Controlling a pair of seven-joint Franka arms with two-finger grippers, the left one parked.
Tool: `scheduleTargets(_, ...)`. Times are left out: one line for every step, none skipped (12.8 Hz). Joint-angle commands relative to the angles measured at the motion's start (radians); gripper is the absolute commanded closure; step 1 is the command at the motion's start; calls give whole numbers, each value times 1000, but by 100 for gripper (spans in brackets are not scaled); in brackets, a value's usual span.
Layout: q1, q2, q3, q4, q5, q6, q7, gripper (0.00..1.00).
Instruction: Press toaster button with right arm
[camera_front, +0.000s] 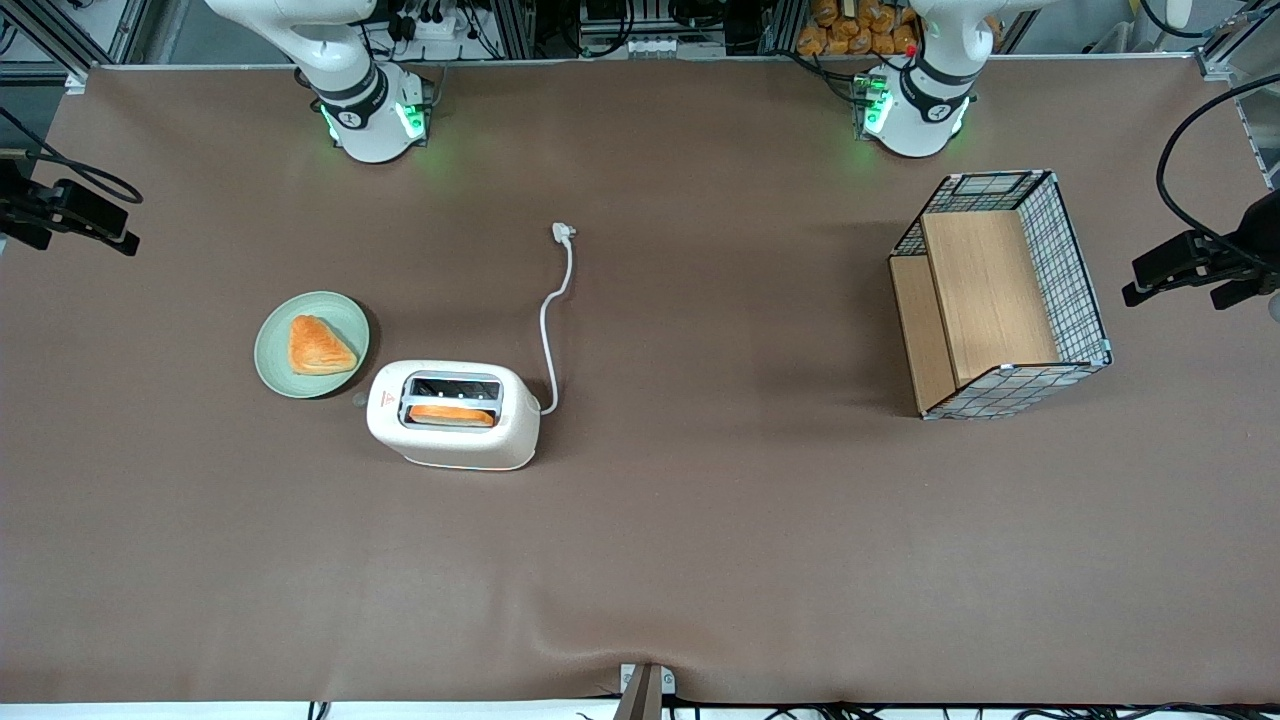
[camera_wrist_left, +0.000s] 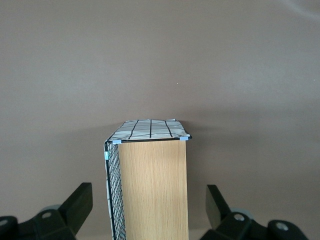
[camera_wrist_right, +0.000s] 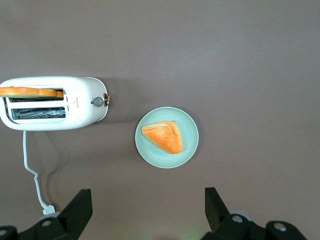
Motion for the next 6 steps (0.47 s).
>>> scheduleTargets(-12, 10, 11, 22, 16, -17, 14, 0)
scheduleTargets(-13, 12, 11, 22, 18, -14, 14, 0)
scheduleTargets(-13, 12, 11, 22, 18, -12, 14, 0)
scheduleTargets(-15, 12, 11, 22, 18, -12, 14, 0)
scheduleTargets(-15, 12, 11, 21, 18, -12, 14, 0)
scheduleTargets(-15, 12, 11, 21, 18, -11, 14, 0)
